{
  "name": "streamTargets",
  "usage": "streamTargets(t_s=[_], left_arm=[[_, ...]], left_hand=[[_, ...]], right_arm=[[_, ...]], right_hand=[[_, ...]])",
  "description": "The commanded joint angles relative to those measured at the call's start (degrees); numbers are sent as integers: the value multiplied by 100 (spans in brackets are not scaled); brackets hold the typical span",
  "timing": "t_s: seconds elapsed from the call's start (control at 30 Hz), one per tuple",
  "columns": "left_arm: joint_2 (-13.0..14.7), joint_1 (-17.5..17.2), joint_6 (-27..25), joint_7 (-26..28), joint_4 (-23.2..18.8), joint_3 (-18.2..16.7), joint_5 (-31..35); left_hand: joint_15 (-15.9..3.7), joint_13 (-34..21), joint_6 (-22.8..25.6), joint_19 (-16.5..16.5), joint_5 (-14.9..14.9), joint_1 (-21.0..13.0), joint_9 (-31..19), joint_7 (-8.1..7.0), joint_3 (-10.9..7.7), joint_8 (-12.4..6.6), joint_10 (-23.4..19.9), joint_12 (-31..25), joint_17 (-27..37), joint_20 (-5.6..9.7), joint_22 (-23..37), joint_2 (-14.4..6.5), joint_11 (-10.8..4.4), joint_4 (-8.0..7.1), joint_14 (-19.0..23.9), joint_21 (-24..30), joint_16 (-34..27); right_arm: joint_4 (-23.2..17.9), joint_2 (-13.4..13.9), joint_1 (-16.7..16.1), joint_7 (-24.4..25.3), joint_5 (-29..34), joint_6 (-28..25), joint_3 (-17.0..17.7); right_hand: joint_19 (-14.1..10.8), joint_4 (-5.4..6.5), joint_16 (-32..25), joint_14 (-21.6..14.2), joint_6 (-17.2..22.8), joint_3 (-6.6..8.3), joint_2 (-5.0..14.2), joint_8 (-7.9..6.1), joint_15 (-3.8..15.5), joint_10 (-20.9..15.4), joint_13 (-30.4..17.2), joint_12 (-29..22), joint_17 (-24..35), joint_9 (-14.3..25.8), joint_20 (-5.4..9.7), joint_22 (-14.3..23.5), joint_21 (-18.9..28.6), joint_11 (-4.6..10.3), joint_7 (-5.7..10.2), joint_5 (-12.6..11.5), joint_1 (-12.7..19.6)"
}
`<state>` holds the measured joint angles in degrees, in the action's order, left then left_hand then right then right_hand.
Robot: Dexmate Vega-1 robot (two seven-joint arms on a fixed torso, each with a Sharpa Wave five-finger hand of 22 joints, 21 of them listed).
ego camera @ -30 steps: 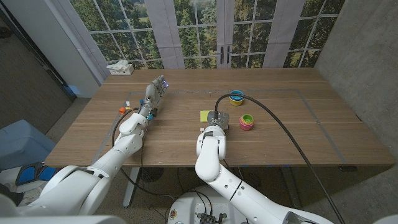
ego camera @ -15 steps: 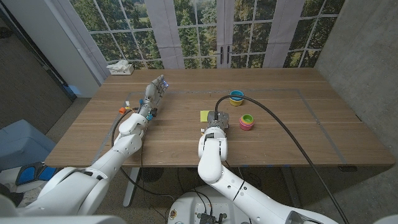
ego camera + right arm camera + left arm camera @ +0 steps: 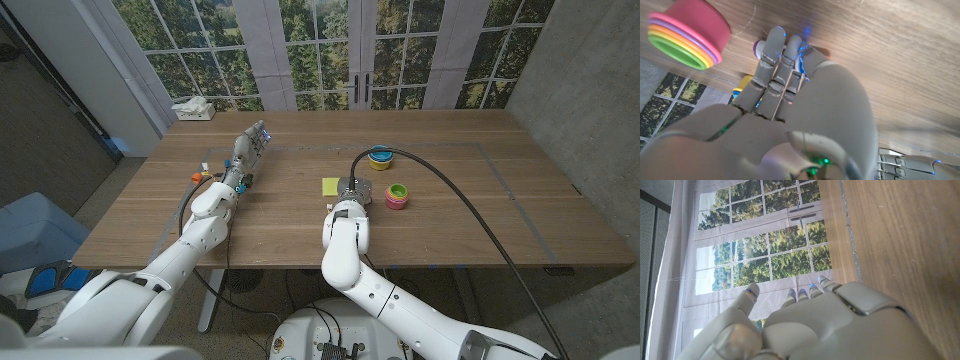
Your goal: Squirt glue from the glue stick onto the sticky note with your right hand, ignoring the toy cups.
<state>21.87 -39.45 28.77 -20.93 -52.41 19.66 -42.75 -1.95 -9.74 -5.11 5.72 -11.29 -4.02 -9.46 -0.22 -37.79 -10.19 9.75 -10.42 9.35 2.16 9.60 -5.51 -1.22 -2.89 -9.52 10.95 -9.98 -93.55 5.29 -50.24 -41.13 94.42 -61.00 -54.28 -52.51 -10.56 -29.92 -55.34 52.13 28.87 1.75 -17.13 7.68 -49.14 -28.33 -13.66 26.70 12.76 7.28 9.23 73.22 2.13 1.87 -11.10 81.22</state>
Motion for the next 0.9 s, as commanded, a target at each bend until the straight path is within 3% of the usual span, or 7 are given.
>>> streamTargets(t_s=[0.03, 0.1, 0.17, 0.2, 0.5, 0.9], left_arm=[[13, -6, -20, 45, -64, 33, 33], [15, -9, -28, 42, -74, 34, 28], [25, -22, -32, 60, -103, 39, 40], [33, -34, -43, 67, -128, 40, 38], [94, -171, -69, 189, -368, 37, 54], [187, -357, -121, 359, -726, 54, 94]], left_hand=[[-52, -29, -2, 37, 5, -36, -27, 1, -12, -21, 98, -40, 6, 388, 16, -324, -28, 56, -307, -6, 3], [-52, -29, 3, 37, 6, -38, -27, 6, -11, -22, 95, -41, 6, 389, 16, -325, -27, 62, -306, -6, 2], [-50, -29, 2, 38, 6, -39, -28, 10, -11, -21, 96, -40, 6, 392, 16, -326, -27, 67, -309, -7, 4], [-50, -29, 3, 38, 7, -40, -28, 6, -10, -21, 96, -41, 6, 390, 16, -326, -31, 71, -308, -7, 3], [-50, -30, -3, 43, 11, -48, -29, 13, -4, -15, 101, -39, 7, 390, 17, -334, -28, 101, -313, -9, 5], [-51, -30, -16, 48, 16, -55, -29, 18, 5, -9, 107, -38, 8, 392, 17, -336, -37, 136, -322, -10, 6]], right_arm=[[152, 164, 55, -148, -143, -164, -99], [155, 178, 59, -155, -143, -195, -114], [10, 239, -66, 363, -417, -187, -73], [20, 236, -44, 336, -400, -225, -96], [-411, 494, -216, 1291, -1103, -228, -101], [-1193, 967, -651, 3555, -2621, 97, 100]], right_hand=[[-55, 61, -83, -94, 541, -29, 61, -51, 523, -269, 12, -41, 5, -2, 571, 51, -46, -99, -355, -32, 84], [-79, 90, -108, -235, 646, -33, 135, -58, 516, -403, 33, -75, -27, -8, 576, 73, -43, -100, -356, -34, 92], [-103, 85, -115, -300, 731, -47, 139, -72, 524, -478, 44, -94, -48, -12, 579, 83, -37, -131, -393, -32, 101], [-123, 111, -145, -410, 778, -53, 187, -74, 504, -543, 54, -112, -60, -16, 577, 89, -33, -123, -408, -33, 85], [-224, 71, -128, -616, 957, -77, 182, -81, 505, -751, 93, -155, -168, -35, 581, 99, -21, -214, -497, -39, 130], [-280, 65, -76, -707, 1014, -87, 169, -56, 492, -802, 119, -145, -269, -46, 581, 97, -28, -246, -559, -61, 141]])
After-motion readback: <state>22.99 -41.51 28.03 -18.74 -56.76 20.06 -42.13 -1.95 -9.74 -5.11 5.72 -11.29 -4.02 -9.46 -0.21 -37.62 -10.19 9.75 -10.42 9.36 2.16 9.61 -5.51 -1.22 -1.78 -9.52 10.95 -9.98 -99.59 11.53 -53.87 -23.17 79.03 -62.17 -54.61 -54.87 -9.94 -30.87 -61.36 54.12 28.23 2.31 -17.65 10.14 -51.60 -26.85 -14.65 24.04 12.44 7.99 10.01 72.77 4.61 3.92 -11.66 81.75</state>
